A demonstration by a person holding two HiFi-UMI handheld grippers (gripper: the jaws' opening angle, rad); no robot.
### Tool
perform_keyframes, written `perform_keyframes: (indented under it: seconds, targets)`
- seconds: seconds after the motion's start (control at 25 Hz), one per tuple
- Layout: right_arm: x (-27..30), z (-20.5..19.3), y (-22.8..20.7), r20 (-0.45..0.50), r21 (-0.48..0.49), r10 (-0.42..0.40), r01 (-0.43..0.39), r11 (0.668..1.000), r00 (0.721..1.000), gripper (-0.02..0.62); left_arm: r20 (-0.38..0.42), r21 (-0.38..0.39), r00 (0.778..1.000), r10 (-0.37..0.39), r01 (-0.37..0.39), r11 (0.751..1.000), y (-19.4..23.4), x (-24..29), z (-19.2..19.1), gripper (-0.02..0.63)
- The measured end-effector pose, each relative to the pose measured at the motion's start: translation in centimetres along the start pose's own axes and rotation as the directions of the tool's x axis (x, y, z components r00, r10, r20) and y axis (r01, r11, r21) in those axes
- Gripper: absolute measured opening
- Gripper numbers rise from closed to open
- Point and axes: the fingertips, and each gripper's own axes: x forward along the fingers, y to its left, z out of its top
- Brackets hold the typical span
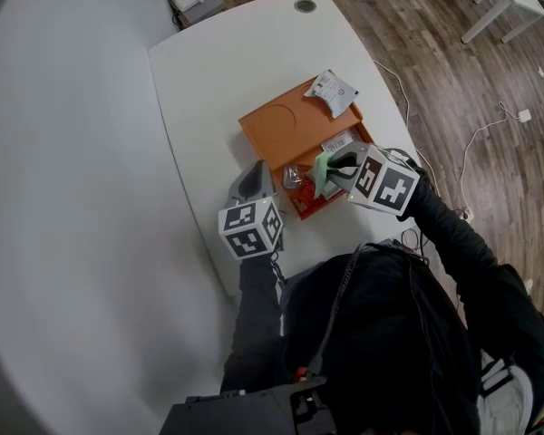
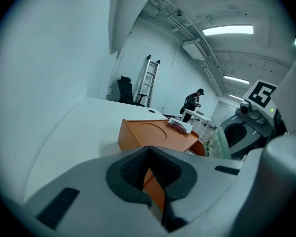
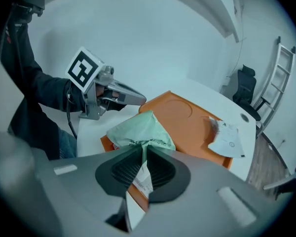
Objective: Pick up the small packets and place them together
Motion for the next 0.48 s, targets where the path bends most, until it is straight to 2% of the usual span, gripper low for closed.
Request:
perform_keyframes:
  seconds: [0.16,0.32,0.48]
  targets:
    - [-1.5,2.0,-1.4,0.069,0.017,-0.051,0.050,0.999,0.996,0.035,-0.001,0.001,1.000,0.001,-0.001,1.000,0.3,0.2,-0.2,0.002]
    - [-2.8,5.4,-2.8,0.179,0.058,-0.061,0.051,0.997,0.982,0.035,0.003,-0.010,1.000,0.004,-0.004,1.000,0.3,0.1,-0.1,0.002]
    - [-2.6,8.2,-4.2,0.229,0.066,-0.071,0.058,0.996,0.971,0.035,-0.001,-0.007,1.000,0.004,-0.004,1.000,0.2,0.1,0.0,0.002]
